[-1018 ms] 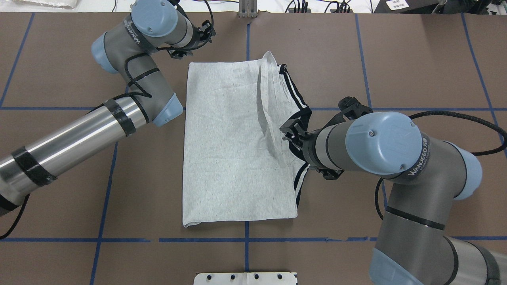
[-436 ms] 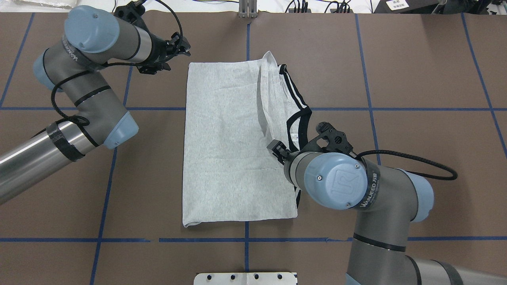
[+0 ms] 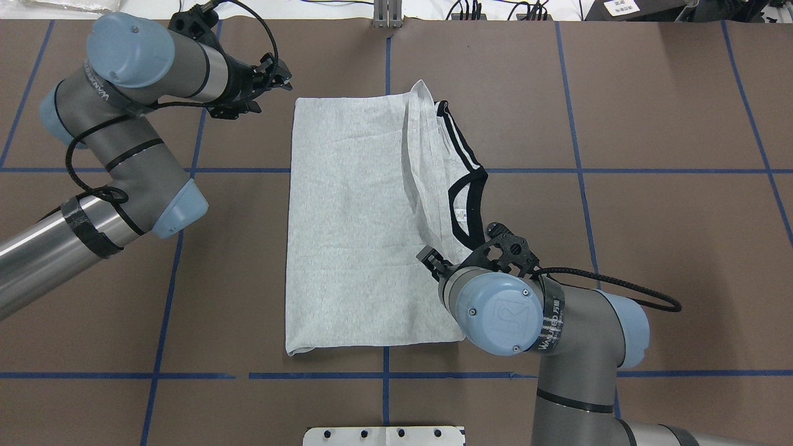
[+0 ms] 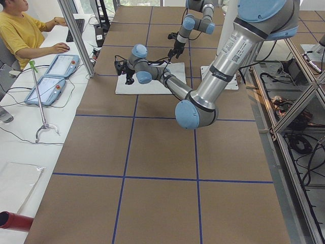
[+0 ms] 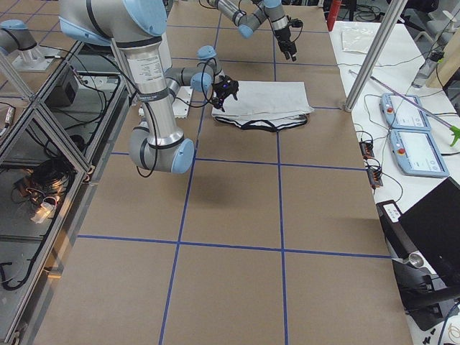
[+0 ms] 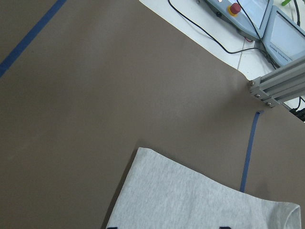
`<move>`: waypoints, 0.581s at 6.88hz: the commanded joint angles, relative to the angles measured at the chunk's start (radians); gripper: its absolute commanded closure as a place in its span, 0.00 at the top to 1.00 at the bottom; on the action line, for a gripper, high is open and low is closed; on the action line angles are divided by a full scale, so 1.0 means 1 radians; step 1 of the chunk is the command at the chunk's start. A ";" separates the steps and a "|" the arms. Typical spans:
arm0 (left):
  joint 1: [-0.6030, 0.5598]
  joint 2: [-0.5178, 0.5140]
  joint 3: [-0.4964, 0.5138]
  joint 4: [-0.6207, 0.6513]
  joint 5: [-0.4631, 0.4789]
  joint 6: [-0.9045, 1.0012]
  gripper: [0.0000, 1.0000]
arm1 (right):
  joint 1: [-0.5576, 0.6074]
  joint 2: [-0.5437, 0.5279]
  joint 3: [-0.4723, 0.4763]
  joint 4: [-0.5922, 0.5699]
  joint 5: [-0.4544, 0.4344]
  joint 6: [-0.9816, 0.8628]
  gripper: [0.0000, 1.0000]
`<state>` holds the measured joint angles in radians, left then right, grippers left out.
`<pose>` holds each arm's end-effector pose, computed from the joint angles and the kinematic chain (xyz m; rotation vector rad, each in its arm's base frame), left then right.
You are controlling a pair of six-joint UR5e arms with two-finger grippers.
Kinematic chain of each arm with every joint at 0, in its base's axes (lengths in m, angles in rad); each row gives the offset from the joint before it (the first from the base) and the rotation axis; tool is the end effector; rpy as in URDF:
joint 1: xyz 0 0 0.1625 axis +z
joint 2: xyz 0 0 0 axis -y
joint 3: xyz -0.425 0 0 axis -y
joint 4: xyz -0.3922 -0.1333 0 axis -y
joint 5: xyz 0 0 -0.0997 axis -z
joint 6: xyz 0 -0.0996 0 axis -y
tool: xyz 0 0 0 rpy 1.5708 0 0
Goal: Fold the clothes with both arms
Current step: 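Lower the right gripper to the shirt's near corner while the left gripper waits raised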
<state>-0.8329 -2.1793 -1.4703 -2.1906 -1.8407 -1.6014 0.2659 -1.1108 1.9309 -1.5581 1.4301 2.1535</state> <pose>0.4021 -0.6009 0.2715 0.2198 1.1450 -0.6137 -0.5366 -0.2988 0.2491 -0.0003 -0.8701 0.8550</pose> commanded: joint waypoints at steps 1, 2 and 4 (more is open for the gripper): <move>0.000 0.001 -0.001 0.000 0.000 0.000 0.77 | -0.027 -0.004 -0.059 0.000 -0.005 0.002 0.99; 0.000 0.000 -0.001 0.000 0.000 0.000 0.77 | -0.027 0.003 -0.067 0.000 -0.005 0.002 0.98; 0.000 0.001 -0.001 0.000 0.001 -0.002 0.77 | -0.037 0.002 -0.069 0.000 -0.007 0.005 0.80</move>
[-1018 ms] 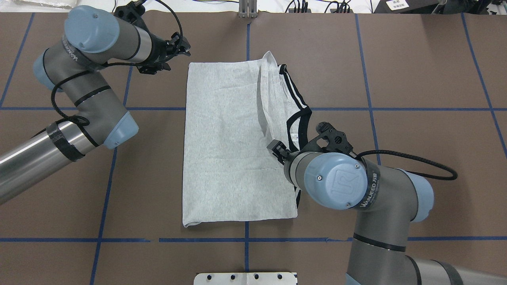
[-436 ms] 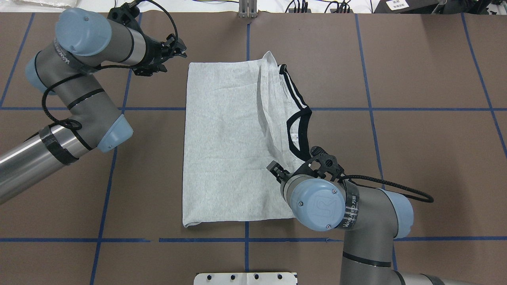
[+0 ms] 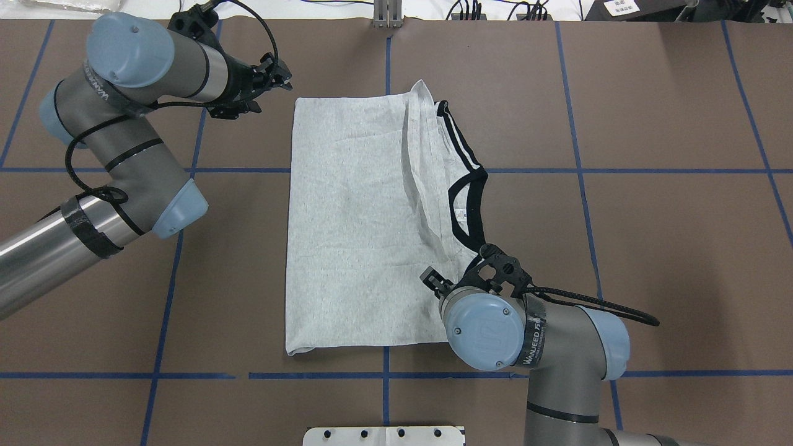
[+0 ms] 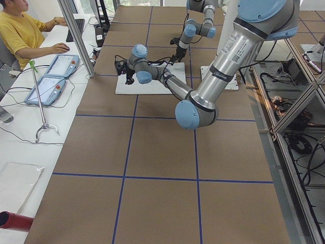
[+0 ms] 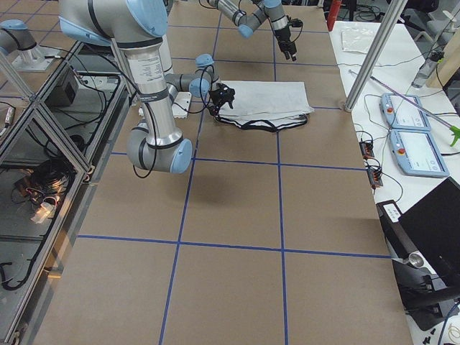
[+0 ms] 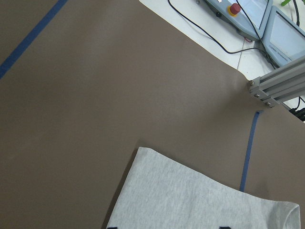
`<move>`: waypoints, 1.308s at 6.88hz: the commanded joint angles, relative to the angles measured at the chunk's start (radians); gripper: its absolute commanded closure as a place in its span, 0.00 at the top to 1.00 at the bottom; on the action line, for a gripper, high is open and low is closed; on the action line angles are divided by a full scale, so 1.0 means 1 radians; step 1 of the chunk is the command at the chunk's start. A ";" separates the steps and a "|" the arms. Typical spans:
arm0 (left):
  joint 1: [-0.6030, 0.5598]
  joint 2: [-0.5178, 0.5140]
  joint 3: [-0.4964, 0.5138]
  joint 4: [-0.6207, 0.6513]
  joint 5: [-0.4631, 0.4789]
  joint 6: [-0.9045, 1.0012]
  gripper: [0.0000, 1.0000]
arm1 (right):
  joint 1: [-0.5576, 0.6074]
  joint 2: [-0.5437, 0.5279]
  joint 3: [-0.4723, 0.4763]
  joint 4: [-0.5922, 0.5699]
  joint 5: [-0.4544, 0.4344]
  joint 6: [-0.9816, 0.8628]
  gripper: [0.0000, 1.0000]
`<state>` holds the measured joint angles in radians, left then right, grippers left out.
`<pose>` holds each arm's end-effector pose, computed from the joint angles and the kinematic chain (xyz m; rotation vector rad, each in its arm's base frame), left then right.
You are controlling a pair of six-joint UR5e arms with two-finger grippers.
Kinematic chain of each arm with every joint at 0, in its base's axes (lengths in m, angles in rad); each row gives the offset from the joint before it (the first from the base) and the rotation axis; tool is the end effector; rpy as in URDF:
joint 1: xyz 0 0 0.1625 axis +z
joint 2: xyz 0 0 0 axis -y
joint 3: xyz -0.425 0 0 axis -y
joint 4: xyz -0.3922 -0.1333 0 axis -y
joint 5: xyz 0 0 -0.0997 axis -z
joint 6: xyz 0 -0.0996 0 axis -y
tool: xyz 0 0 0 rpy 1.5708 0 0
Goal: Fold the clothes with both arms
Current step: 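Lower the right gripper to the shirt's near corner while the left gripper waits raised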
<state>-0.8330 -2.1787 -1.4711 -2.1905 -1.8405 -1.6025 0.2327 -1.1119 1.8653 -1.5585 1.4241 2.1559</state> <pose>0.4018 -0.6008 0.2716 0.2195 1.1452 -0.6149 -0.5638 -0.2856 0.2772 0.0034 -0.8012 0.8313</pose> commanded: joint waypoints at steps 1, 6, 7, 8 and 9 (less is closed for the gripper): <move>-0.002 0.000 0.000 0.000 0.001 -0.001 0.77 | -0.015 -0.005 -0.008 0.000 -0.001 0.030 0.71; -0.006 0.000 0.000 0.000 0.001 0.001 0.77 | -0.027 0.011 -0.014 0.000 -0.001 0.039 0.69; -0.006 0.000 0.000 0.000 0.001 -0.001 0.77 | -0.030 0.009 -0.015 0.000 -0.001 0.038 0.70; -0.006 0.000 0.000 0.000 0.001 -0.001 0.77 | -0.030 0.011 -0.015 0.000 -0.001 0.039 0.70; -0.006 0.000 0.000 0.000 0.000 -0.001 0.77 | -0.030 0.009 -0.015 -0.002 -0.001 0.039 0.66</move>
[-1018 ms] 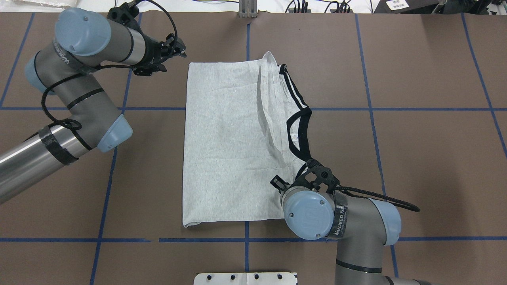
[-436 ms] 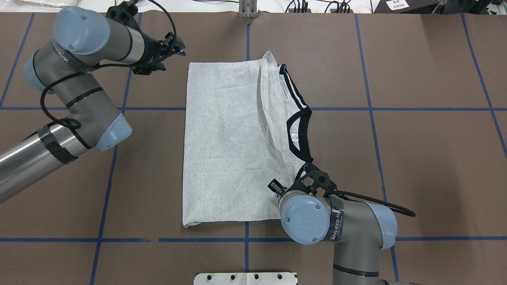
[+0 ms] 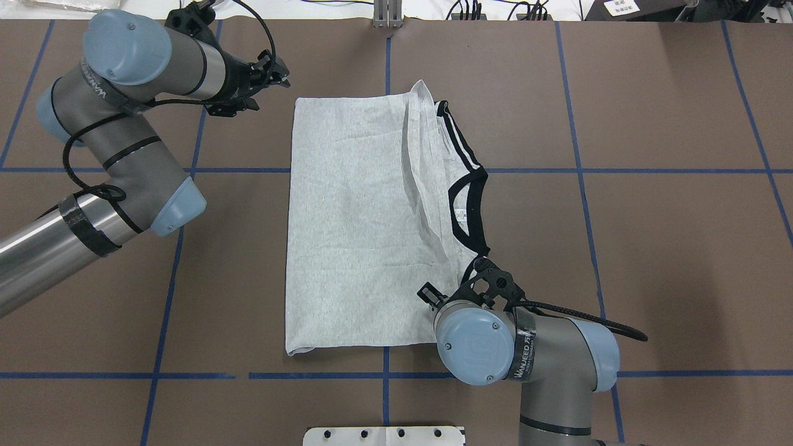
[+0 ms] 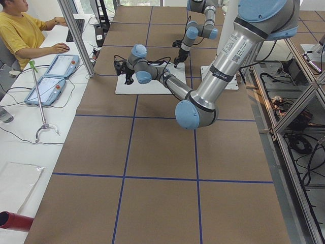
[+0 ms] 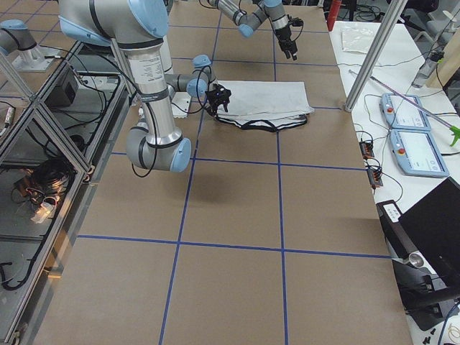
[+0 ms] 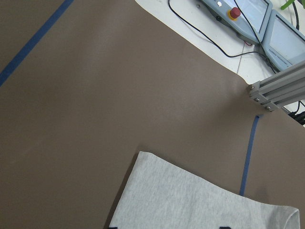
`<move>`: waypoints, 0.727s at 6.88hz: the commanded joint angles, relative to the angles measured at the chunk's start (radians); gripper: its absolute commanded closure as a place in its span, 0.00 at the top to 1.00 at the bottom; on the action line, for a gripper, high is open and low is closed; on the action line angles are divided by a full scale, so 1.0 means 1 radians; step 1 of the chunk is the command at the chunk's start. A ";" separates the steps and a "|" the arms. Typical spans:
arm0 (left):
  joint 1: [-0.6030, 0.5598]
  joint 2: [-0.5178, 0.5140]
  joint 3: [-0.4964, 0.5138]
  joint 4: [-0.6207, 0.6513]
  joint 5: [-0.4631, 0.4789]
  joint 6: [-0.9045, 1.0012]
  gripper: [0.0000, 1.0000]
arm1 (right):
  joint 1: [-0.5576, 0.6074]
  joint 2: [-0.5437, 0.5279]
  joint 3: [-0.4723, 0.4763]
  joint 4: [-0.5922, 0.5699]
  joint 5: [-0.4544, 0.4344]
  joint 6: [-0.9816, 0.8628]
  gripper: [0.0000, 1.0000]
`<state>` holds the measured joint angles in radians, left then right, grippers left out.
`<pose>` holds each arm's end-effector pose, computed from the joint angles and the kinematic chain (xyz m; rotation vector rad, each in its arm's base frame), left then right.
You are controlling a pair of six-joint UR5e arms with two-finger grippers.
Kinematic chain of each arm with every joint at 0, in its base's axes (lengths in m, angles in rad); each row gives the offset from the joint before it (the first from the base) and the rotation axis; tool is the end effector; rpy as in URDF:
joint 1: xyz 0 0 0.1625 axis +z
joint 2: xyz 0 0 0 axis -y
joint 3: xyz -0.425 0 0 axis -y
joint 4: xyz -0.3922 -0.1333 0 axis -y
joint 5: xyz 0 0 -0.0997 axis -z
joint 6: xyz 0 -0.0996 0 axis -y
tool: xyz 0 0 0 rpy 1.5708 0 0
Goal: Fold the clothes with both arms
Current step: 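Lower the right gripper to the shirt's near corner while the left gripper waits raised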
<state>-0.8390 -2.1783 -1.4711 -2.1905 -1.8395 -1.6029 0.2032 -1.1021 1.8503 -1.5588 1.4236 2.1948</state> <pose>0.3981 -0.6032 0.2719 0.2234 1.1444 -0.6212 -0.5770 -0.2699 0.2775 -0.0222 -0.7959 0.8406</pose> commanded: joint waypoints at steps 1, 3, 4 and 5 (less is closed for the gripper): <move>0.000 -0.001 0.000 0.000 0.000 0.000 0.77 | -0.001 -0.001 0.000 -0.001 -0.002 0.000 0.47; 0.000 0.000 -0.003 0.000 0.000 -0.003 0.77 | -0.004 -0.004 0.000 -0.001 0.000 0.034 0.00; 0.000 0.000 -0.003 0.000 0.000 -0.003 0.77 | -0.007 -0.002 0.000 -0.003 -0.002 0.034 0.00; 0.000 -0.001 -0.005 0.000 0.000 -0.003 0.77 | -0.007 -0.001 0.003 -0.003 -0.008 0.034 0.00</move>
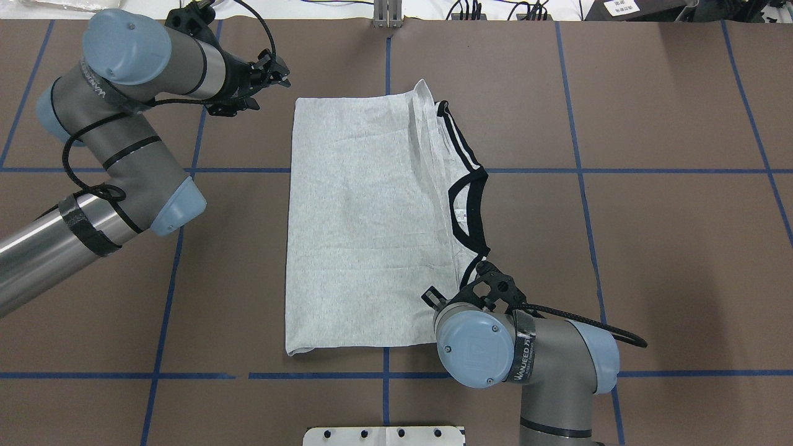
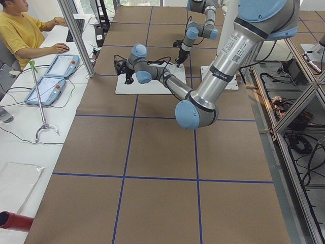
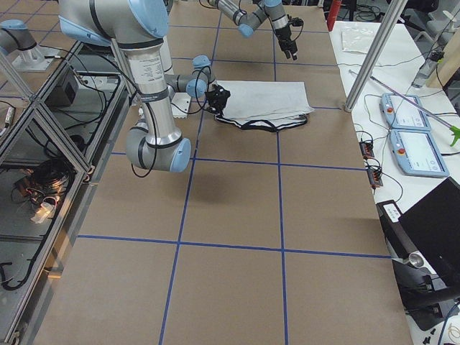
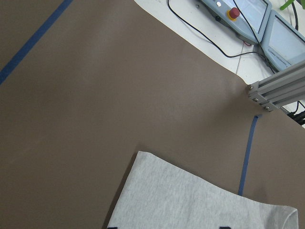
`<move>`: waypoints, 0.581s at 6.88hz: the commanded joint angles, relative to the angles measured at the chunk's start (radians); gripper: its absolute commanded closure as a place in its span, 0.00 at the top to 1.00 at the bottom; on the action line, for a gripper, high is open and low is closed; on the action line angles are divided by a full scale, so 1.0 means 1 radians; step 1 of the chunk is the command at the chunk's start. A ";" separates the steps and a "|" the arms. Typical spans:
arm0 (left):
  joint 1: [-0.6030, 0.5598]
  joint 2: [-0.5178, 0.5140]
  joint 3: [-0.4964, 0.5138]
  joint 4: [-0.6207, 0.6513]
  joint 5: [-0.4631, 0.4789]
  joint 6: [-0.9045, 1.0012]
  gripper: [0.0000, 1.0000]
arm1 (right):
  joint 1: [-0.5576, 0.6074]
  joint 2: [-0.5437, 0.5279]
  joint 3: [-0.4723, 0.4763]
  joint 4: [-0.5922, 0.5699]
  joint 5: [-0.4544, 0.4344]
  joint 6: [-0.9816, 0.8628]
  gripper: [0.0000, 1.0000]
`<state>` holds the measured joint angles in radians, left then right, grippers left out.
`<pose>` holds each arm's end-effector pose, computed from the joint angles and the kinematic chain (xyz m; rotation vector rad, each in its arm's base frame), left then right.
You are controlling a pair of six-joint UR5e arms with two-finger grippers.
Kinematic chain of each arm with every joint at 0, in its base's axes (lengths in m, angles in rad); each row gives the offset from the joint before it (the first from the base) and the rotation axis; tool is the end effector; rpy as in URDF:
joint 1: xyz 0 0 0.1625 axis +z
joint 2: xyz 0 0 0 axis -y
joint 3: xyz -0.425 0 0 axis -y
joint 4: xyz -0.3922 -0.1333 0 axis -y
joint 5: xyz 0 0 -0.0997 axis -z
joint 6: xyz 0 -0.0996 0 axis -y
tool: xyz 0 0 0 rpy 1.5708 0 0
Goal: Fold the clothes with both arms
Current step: 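Lower the right gripper to the shirt's near corner while the left gripper waits raised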
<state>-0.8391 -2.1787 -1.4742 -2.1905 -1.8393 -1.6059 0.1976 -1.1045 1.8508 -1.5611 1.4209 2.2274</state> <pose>0.3976 -0.6027 0.2701 0.2235 1.1480 -0.6230 -0.5780 -0.2668 0.2791 -0.0338 -0.7933 0.8672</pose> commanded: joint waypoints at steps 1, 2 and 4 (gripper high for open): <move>0.000 -0.001 -0.003 0.000 -0.002 -0.002 0.77 | -0.003 0.002 0.004 -0.001 -0.005 0.000 0.00; 0.000 -0.001 -0.003 0.000 0.000 -0.002 0.77 | -0.003 0.002 0.007 -0.004 -0.005 -0.003 0.20; 0.000 0.002 -0.003 0.000 0.000 -0.003 0.77 | -0.003 -0.005 0.011 -0.008 -0.003 -0.014 0.66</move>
<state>-0.8391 -2.1783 -1.4771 -2.1905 -1.8394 -1.6080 0.1950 -1.1064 1.8597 -1.5668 1.4169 2.2180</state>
